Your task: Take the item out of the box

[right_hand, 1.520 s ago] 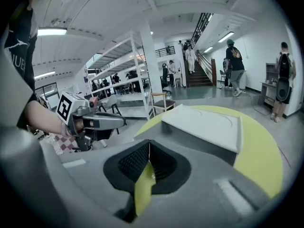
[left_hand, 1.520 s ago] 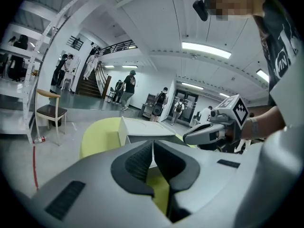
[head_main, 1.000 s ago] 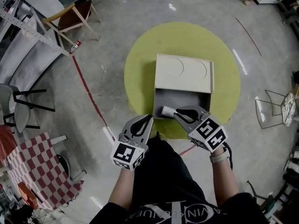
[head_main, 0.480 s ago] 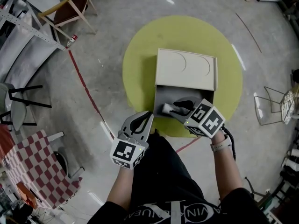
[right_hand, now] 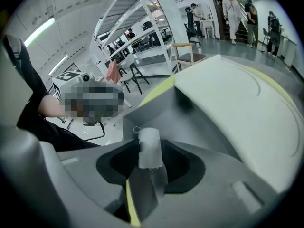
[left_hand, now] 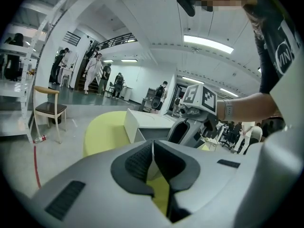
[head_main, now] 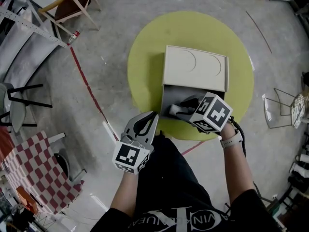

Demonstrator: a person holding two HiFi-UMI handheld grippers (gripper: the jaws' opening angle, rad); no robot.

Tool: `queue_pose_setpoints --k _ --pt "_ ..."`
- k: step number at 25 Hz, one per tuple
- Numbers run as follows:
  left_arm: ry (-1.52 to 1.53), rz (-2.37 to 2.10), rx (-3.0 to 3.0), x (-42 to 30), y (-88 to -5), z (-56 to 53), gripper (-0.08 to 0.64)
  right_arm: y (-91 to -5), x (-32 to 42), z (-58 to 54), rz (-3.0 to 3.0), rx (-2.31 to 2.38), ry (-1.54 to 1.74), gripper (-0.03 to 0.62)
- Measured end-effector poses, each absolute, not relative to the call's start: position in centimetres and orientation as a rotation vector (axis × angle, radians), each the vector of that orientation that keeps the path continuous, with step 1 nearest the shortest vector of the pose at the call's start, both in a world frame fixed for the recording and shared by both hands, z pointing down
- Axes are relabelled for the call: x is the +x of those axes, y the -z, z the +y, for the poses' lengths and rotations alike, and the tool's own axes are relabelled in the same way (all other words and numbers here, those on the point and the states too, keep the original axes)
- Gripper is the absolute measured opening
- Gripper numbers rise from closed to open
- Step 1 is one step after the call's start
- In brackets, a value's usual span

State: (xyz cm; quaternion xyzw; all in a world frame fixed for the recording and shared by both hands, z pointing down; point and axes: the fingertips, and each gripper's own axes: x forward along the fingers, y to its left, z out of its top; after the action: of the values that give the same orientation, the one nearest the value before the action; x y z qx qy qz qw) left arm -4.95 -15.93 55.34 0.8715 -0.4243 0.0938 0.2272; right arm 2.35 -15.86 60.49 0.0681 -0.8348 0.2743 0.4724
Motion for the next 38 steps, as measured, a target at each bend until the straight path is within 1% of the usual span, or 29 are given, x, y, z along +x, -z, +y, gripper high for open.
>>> queue_pose_setpoints --k 11,21,25,32,38 --pt "-0.244 -1.176 2.385 -5.5 -55.9 -16.1 0.017 -61.7 0.9 -16.4 -1.982 0.151 -0.564 0.154" --pt "-0.230 -1.172 2.377 -5.4 -56.2 -16.4 0.017 -62.6 0.5 -16.6 -1.997 0.168 -0.579 0.167" --pt "-0.222 -1.172 2.373 -5.3 -56.3 -16.3 0.017 -62.4 0.3 -16.4 -2.020 0.177 -0.614 0.167" --pt "-0.220 -1.154 2.362 -5.1 -56.6 -16.4 0.017 -61.8 0.5 -16.6 -2.033 0.205 -0.468 0.167" --pt "-0.221 -1.133 2.378 -4.3 -55.9 -16.9 0.017 -59.9 2.1 -16.8 -2.081 0.296 -0.486 0.167"
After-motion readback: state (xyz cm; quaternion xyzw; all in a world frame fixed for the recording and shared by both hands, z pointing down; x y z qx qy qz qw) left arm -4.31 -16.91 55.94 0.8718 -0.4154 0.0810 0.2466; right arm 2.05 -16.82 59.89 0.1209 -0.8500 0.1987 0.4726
